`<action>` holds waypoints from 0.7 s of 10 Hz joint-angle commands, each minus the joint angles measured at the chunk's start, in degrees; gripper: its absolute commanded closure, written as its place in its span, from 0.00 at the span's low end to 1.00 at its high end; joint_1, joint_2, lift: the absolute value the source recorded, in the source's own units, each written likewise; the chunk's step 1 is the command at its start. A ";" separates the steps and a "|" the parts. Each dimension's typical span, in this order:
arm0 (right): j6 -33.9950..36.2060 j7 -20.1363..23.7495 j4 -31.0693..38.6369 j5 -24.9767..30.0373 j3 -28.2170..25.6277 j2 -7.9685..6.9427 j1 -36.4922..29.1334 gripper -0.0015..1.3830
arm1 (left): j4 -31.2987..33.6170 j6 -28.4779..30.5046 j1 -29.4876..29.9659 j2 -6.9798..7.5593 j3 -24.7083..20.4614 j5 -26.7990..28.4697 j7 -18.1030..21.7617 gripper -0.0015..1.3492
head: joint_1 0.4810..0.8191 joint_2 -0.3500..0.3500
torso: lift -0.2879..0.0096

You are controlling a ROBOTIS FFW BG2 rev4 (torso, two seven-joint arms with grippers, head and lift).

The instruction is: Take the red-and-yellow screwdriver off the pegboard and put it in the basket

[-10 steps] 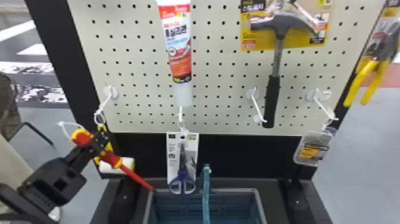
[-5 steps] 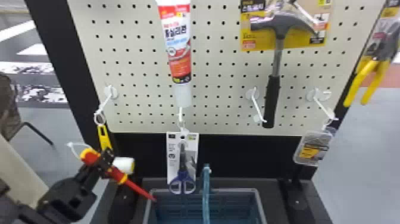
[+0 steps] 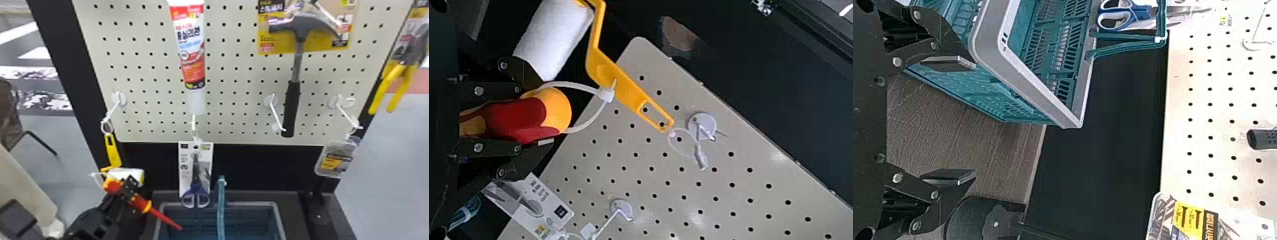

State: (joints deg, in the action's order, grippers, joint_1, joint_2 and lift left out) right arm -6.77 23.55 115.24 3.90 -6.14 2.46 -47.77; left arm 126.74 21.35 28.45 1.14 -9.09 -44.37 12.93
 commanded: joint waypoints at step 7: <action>0.00 0.35 -0.56 -0.12 -0.01 0.00 0.49 0.36 | -7.27 -0.70 -0.73 1.76 8.48 -0.45 1.48 0.90 | 0.20 0.50 | 0.63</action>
State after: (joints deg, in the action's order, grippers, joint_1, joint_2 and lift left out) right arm -6.77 23.89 114.72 3.78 -6.12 2.46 -47.39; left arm 120.26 20.61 27.89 2.67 -1.52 -44.90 14.43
